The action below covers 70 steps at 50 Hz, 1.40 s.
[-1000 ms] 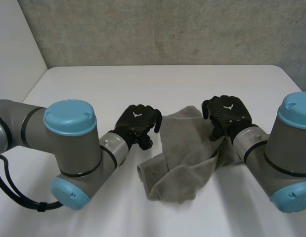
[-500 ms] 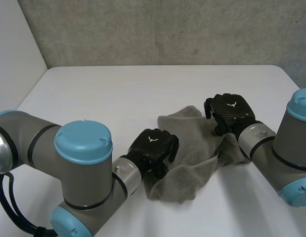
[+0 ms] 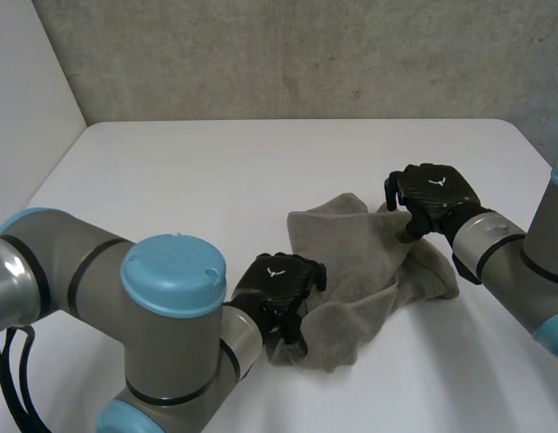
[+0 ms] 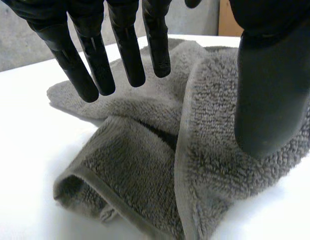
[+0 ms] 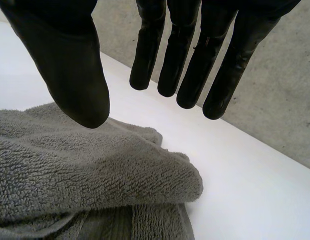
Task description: Fold the towel.
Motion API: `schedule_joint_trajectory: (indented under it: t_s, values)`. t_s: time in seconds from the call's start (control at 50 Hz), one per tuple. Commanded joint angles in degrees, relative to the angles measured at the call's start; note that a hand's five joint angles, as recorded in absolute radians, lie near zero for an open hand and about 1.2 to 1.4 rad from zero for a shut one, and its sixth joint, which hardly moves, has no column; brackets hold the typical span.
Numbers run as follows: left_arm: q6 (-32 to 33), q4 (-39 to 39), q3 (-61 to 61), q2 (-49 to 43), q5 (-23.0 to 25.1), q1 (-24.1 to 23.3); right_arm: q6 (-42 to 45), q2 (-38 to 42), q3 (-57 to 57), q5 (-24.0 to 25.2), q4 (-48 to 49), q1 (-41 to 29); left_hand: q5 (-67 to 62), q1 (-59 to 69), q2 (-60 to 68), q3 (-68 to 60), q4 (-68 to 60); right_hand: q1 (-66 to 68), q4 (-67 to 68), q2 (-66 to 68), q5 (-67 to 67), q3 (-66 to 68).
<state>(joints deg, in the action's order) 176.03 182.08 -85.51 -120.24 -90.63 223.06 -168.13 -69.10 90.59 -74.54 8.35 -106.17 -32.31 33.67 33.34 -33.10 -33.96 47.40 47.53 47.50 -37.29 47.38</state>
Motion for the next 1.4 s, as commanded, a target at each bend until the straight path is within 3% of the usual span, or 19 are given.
schedule_joint_trajectory:
  t_s: [0.02, 0.18, 0.3, 0.36, 0.46, 0.72, 1.14, 1.26, 1.36, 1.38, 1.4]
  values:
    - [0.02, 0.03, 1.58, -3.33, -1.39, -0.61, 0.26, 0.55, -0.15, 0.88, -0.44, 0.18, 13.93, -5.29, -4.96, 4.72, 5.58, 0.53, 0.40, 0.43, -0.65, 0.55]
    - [-0.69, -0.06, 2.11, -4.82, -0.86, -1.05, 0.52, 1.69, -1.12, 1.50, -2.03, 0.09, 6.86, 1.77, 2.10, -2.35, -1.49, 0.86, 0.74, 0.76, -0.98, 0.88]
    - [-1.30, -0.23, 2.37, -3.68, -0.95, -2.01, 4.64, 2.74, -4.19, 5.01, -8.34, 0.88, -17.81, 26.44, 26.77, -27.02, -26.16, 0.87, 0.74, 0.77, -0.98, 0.88]
    - [-1.30, -0.23, 2.55, -3.33, -1.04, -1.93, 5.62, 2.83, -4.90, 5.63, -10.02, 1.50, -21.23, 29.86, 30.19, -30.44, -29.58, 0.53, 0.40, 0.43, -0.65, 0.55]
    - [-1.13, -0.06, 2.90, -2.01, -1.48, -0.53, 7.64, 2.48, -7.00, 8.44, -17.57, 3.86, -35.67, 44.31, 44.64, -44.88, -44.02, -10.38, -10.50, -10.48, 10.26, -10.36]
    - [-0.33, -0.15, 4.13, -2.27, -1.13, 4.48, 6.94, 1.42, -0.34, 15.03, -20.31, 5.45, -37.69, 46.33, 46.66, -46.90, -46.04, -9.40, -9.52, -9.50, 9.28, -9.38]
    - [-0.33, -0.15, 2.81, -2.54, -0.78, 4.58, -0.01, 6.26, 3.01, 14.33, -8.88, 3.08, -37.69, 46.33, 46.66, -46.90, -46.04, -10.74, -10.87, -10.84, 10.62, -10.72]
    - [-0.25, 0.03, 2.98, -3.51, -0.60, 4.31, -0.71, 8.81, 2.05, 13.37, -7.56, 1.58, -37.69, 46.33, 46.66, -46.90, -46.04, 0.53, 0.40, 0.43, -0.65, 0.55]
    - [-0.25, 0.29, 4.13, -4.74, -0.51, 4.49, -0.80, 10.92, 0.55, 13.19, -7.74, -0.26, -37.69, 46.33, 46.66, -46.90, -46.04, 19.03, 18.90, 18.93, -19.15, 19.05]
    - [-0.25, 0.38, 6.04, -5.78, -0.42, 4.93, -0.97, 11.35, -0.06, 13.10, -7.74, -0.52, -37.69, 46.33, 46.66, -46.90, -46.04, 30.02, 29.89, 29.92, -30.14, 30.04]
    - [-0.25, 0.38, 6.06, -5.79, -0.42, 4.93, -0.97, 11.53, -0.85, 13.10, -7.74, -0.53, -37.69, 46.33, 46.66, -46.90, -46.04, 32.57, 32.44, 32.47, -32.69, 32.59]
